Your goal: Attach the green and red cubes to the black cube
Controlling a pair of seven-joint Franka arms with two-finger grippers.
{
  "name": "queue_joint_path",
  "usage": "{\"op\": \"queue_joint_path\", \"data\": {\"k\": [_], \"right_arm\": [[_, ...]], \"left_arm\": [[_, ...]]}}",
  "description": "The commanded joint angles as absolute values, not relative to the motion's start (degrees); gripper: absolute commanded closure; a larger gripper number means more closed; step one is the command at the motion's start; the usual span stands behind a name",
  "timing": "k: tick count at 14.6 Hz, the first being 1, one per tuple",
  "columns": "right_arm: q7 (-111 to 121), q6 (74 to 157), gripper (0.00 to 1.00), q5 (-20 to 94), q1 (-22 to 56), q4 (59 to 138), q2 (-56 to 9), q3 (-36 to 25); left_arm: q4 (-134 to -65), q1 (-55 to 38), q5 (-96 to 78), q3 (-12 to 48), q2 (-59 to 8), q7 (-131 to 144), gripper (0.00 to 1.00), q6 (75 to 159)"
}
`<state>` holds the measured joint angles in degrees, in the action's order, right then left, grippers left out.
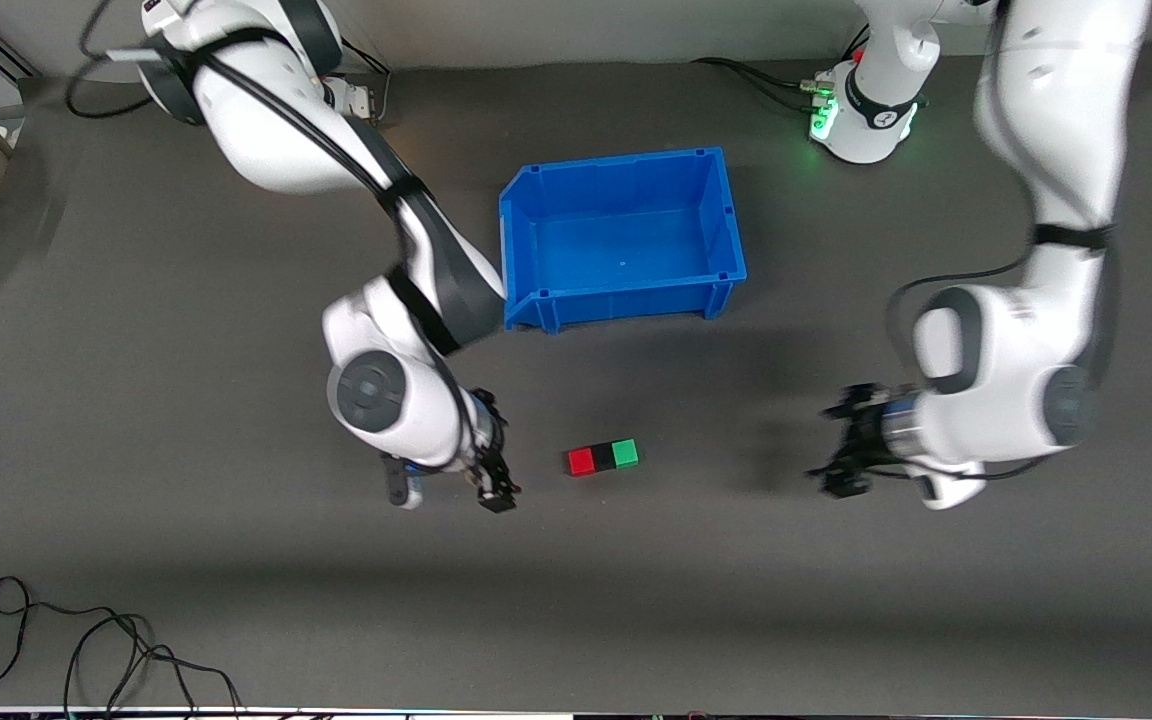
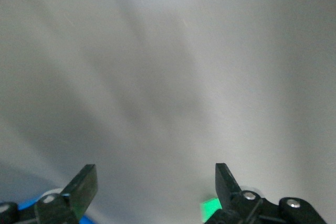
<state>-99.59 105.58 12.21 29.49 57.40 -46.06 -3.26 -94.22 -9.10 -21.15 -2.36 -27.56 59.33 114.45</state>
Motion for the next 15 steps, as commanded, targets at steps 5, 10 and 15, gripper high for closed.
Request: {"op": "queue_joint_path", "data": {"k": [5,10,15], "right_arm": [[-71.2,84.1,0.0,11.1,20.0,66.8,-25.3,-4.2],[-42.0,73.7,0.0,10.9,13.4,67.8,-19.1,-8.7],[-15.1,75.2,0.0,8.0,13.5,71.5,-15.6,-14.9]], "left_arm": [[-96.2,0.8,-8.5,-2.1,-12.7,28.5,0.0,98.1],[-90.6,1.8,-6.9,-2.0,-9.8,25.5,0.0,91.0],[-88.1,1.8,-3.6,-1.9,-7.4,1.7,0.0,89.7]]}}
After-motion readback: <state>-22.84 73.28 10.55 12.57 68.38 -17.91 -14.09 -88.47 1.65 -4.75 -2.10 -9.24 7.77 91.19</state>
